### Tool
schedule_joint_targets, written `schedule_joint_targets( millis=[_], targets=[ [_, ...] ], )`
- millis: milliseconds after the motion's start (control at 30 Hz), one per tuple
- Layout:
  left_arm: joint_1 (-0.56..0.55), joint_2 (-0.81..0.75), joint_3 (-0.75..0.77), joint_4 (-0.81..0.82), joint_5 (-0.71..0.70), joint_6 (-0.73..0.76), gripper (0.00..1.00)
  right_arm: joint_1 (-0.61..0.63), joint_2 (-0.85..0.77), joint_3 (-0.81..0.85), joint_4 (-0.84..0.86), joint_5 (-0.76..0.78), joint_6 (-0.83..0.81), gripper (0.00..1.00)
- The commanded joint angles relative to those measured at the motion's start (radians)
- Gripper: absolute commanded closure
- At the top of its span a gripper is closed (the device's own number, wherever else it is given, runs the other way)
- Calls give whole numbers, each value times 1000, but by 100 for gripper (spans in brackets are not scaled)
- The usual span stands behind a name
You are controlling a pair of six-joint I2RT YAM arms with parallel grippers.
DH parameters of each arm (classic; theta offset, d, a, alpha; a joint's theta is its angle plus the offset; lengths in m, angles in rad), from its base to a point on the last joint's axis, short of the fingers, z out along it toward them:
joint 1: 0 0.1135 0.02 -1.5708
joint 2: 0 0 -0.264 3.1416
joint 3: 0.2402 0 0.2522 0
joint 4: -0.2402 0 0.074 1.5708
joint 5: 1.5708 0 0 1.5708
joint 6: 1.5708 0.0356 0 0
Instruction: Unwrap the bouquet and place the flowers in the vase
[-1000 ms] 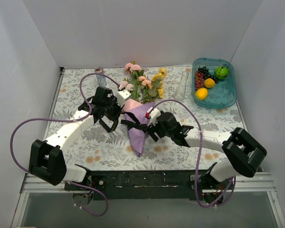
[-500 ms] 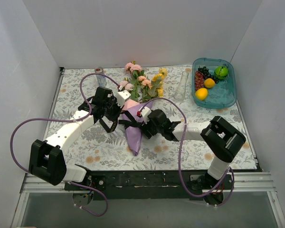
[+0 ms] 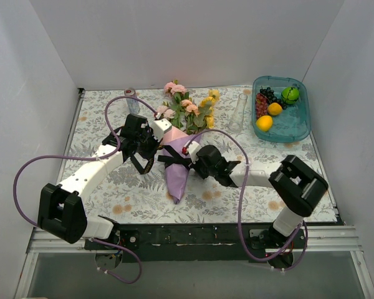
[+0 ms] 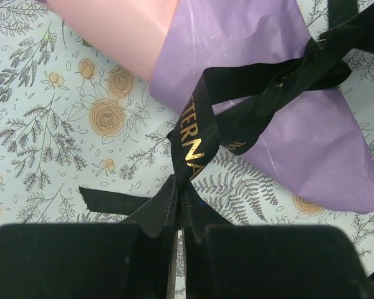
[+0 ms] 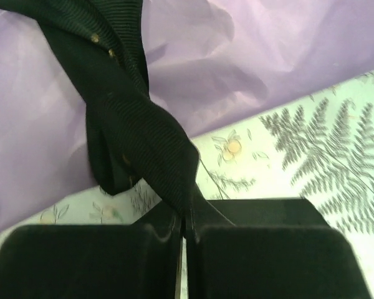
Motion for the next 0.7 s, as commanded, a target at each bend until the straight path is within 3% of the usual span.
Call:
schedule_joint_targets(
  millis=[0, 200, 333, 533, 667],
  targets=[
    [5, -55, 30, 12, -15, -20, 100, 1, -190, -46, -42, 97, 35, 99],
    [57, -93, 58, 40, -123, -45, 100, 0, -402, -112, -186, 249, 92, 99],
    [185, -138, 43, 62, -192, -17, 100, -2, -495, -136, -261, 317, 129, 99],
    [407, -190, 23, 31, -127, 53, 100, -40, -609, -115, -460, 493, 259, 99],
    [534, -219, 8, 9, -76, 98, 100, -145, -721, -115, -537, 538, 324, 99]
  ],
)
